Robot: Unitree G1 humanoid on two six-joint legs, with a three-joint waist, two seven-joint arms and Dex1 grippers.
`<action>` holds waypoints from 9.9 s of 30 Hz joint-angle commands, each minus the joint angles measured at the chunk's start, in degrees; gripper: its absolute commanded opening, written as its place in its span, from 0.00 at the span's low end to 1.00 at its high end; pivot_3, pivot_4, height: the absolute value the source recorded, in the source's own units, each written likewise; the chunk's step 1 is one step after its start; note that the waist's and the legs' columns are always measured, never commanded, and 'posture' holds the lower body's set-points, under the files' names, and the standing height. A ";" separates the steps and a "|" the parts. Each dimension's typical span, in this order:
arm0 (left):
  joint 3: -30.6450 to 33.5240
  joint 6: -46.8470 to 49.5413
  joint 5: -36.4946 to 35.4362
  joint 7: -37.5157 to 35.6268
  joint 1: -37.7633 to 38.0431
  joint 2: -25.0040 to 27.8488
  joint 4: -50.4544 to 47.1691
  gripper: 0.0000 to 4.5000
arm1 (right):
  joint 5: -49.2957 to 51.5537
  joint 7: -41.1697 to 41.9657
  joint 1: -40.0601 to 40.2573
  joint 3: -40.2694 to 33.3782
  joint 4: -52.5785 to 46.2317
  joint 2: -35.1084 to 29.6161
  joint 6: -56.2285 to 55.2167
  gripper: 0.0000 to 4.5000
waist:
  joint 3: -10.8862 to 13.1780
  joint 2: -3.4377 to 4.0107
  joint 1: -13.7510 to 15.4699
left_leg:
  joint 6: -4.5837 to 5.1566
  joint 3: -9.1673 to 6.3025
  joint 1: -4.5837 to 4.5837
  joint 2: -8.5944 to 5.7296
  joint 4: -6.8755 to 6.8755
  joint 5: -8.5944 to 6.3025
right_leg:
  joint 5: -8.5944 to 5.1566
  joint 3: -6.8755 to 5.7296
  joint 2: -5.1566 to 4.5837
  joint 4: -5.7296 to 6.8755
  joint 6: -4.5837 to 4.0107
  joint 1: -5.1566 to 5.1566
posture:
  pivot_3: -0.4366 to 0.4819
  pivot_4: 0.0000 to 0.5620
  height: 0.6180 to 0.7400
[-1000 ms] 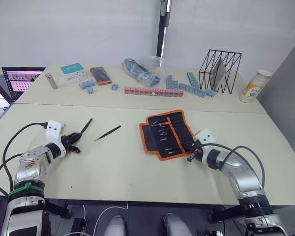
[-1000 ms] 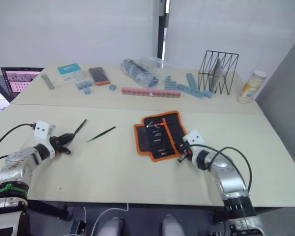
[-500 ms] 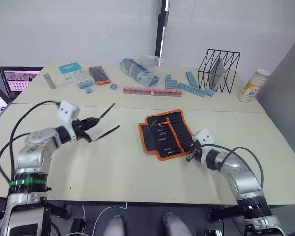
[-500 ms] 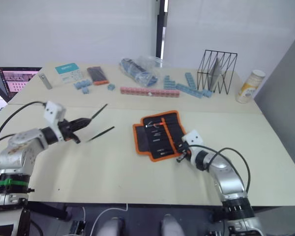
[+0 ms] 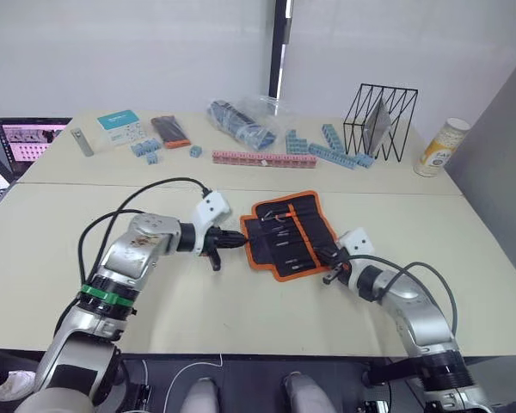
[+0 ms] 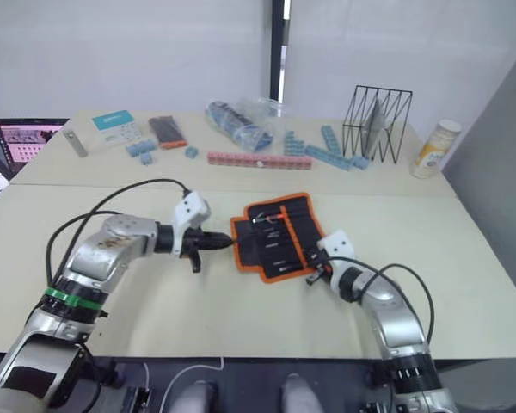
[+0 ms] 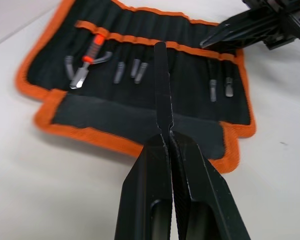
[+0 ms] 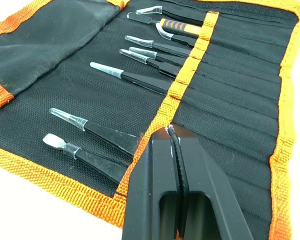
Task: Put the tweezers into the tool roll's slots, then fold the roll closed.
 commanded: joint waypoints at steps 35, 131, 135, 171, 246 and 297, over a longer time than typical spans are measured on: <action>-7.58 -10.32 13.43 0.20 -15.10 -14.65 23.97 0.00 | -0.03 -1.57 2.15 0.44 -3.84 -0.30 4.56 0.00 | 0.00 0.00 0.05 | 0.00 -0.02 -0.04 -0.05 0.05 0.00 | 0.02 0.02 -0.01 -0.01 0.04 0.00 | 0.48 0.27 1.00; 32.62 -22.03 -7.11 1.62 31.63 12.16 3.88 0.98 | -3.10 6.47 -7.60 5.49 11.51 2.79 -2.82 0.00 | 0.03 -0.02 -2.30 | -0.20 0.12 0.19 0.16 -0.17 -0.12 | -0.25 -0.09 0.00 0.00 -0.70 -0.09 | 0.48 0.27 1.00; 27.50 -26.37 -2.25 0.80 23.22 11.79 15.01 0.98 | -3.04 5.96 -6.68 5.08 9.94 2.47 -1.94 0.00 | 0.03 -0.03 -2.21 | -0.02 0.13 0.19 0.16 -0.24 -0.02 | -0.22 -0.08 0.01 0.01 -0.63 -0.10 | 0.48 0.27 1.00; 24.54 -23.16 -7.90 -6.87 7.69 4.31 14.09 0.00 | -3.09 4.45 -5.32 3.56 6.60 1.50 0.05 0.00 | 0.00 -0.02 -0.01 | 0.01 -0.01 0.03 0.08 -0.13 0.00 | -0.04 -0.12 0.01 0.05 -0.14 -0.04 | 0.48 0.27 1.00; -0.22 -32.25 16.94 -11.06 -20.13 -20.27 41.96 0.52 | 2.06 -0.26 3.52 0.76 -10.80 -0.54 10.57 0.00 | 0.07 0.02 -0.02 | 0.02 -0.12 -0.16 -0.09 -0.01 0.00 | -0.07 -0.03 0.00 0.03 0.03 -0.09 | 0.48 0.27 1.00; 31.25 -9.49 -13.08 -1.93 30.53 10.83 -15.22 1.00 | -16.34 -3.44 -22.40 21.76 7.68 8.24 -0.19 0.42 | 0.22 0.26 -0.08 | 0.01 -0.05 -0.09 0.04 -0.10 0.00 | -0.08 -0.10 -0.01 0.08 -0.13 -0.18 | 0.48 0.27 1.00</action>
